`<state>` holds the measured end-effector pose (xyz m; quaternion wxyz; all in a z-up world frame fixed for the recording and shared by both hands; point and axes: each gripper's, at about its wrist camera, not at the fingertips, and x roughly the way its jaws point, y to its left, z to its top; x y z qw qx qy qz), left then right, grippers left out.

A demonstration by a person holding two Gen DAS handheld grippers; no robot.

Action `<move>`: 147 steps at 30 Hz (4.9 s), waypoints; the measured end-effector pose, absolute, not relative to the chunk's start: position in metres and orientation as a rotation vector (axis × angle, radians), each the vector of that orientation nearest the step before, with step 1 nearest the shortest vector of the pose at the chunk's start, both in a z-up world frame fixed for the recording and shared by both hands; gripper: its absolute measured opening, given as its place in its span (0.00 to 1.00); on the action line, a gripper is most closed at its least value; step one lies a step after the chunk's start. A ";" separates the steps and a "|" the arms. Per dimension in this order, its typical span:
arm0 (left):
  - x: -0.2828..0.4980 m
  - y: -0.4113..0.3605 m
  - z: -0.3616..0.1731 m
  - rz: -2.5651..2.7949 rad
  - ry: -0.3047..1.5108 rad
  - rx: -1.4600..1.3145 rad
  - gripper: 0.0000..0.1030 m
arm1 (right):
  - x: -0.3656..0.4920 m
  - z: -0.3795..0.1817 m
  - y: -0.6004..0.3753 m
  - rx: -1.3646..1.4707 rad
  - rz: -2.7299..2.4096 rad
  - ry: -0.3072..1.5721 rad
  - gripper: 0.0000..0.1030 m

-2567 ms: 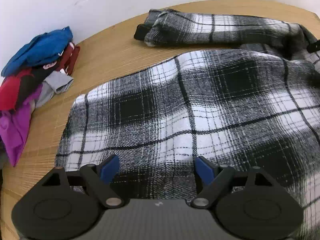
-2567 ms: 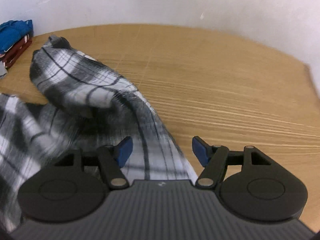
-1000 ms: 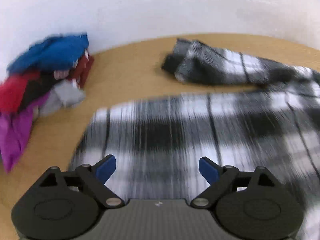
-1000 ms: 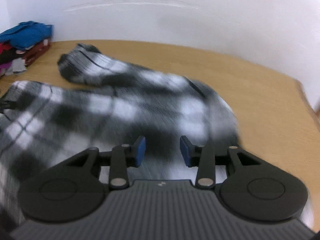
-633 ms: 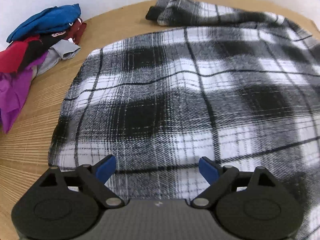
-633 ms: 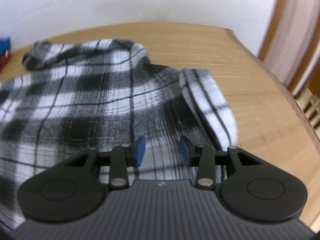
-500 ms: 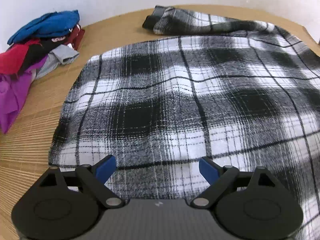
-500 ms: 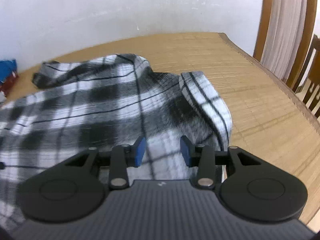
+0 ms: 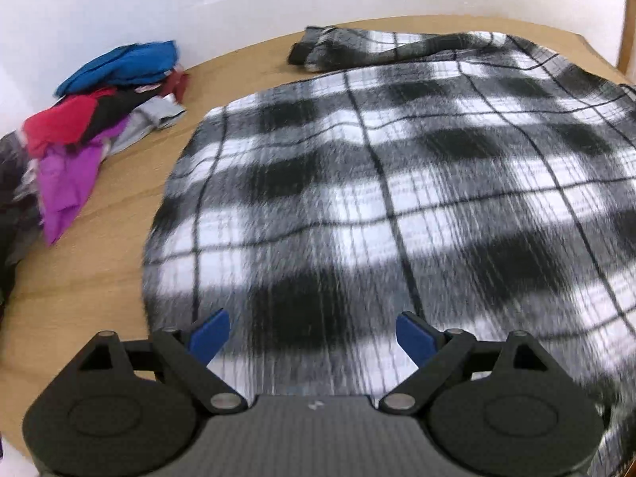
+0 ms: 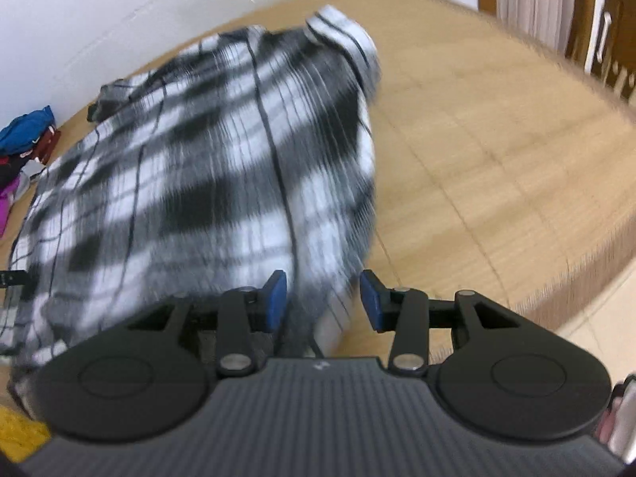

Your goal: Fold clothes

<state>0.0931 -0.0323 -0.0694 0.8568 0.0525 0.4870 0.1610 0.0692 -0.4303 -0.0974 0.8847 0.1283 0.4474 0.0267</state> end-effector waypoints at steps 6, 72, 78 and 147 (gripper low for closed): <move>0.043 -0.054 -0.071 0.389 1.063 0.072 0.90 | 0.055 -0.109 -0.431 0.292 0.157 0.933 0.44; -0.032 0.041 -0.029 -0.037 0.745 0.226 0.09 | -0.052 -0.071 -0.373 0.660 -0.002 0.575 0.07; -0.046 0.049 -0.046 -0.038 0.807 0.243 0.11 | -0.070 -0.018 -0.404 0.574 -0.044 0.441 0.07; -0.022 0.034 -0.033 -0.015 0.823 0.264 0.06 | -0.028 -0.042 -0.398 0.812 0.277 0.462 0.10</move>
